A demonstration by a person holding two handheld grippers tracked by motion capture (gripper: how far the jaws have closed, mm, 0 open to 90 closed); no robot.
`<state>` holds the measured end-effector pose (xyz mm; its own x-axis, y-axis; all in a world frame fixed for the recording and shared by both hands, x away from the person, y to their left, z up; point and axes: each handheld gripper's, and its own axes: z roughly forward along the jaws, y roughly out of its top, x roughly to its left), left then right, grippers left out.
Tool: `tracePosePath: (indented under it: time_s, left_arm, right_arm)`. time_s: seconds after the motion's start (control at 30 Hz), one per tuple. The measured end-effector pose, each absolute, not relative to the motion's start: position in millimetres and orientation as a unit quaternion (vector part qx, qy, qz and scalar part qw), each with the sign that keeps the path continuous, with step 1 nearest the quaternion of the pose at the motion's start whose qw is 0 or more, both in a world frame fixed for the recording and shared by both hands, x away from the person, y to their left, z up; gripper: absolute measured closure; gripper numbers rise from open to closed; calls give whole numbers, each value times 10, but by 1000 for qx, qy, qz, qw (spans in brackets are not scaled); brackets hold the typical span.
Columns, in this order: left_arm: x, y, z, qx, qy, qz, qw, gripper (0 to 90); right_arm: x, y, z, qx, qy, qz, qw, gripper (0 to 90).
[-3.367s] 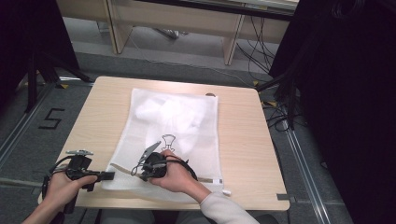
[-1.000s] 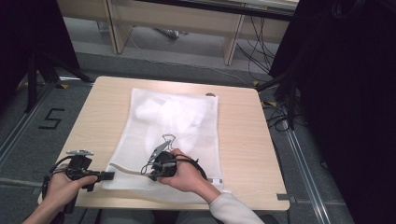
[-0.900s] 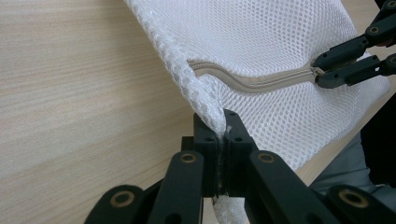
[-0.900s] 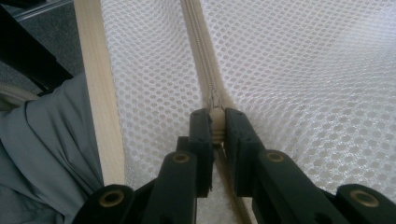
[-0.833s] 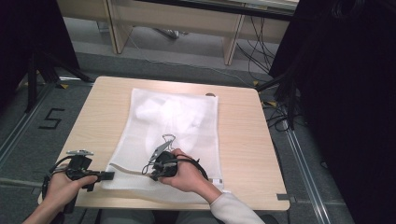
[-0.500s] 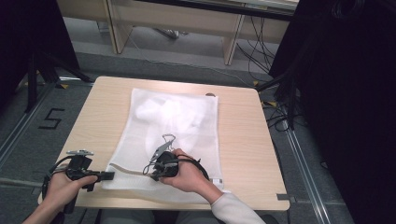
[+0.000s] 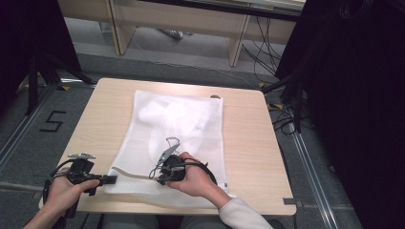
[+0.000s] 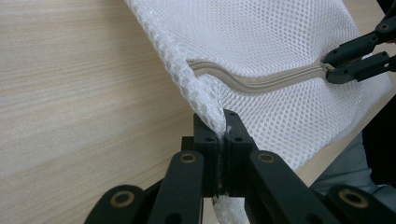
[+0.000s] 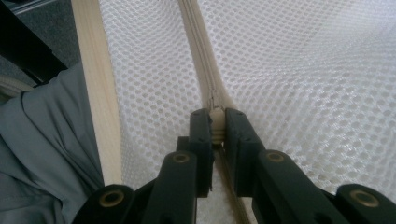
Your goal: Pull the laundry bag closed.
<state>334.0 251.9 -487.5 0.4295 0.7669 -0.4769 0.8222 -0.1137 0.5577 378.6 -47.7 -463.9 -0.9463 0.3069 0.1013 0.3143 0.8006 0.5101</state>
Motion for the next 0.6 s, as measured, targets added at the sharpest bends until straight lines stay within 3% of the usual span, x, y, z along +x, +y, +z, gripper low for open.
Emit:
tracePosePath:
  time_s: [0.6]
  left_arm:
    - [3342, 2517, -4877, 745, 535, -31, 398, 859]
  right_arm:
    - [3782, -610, -4595, -173, -948, -267, 10, 826]
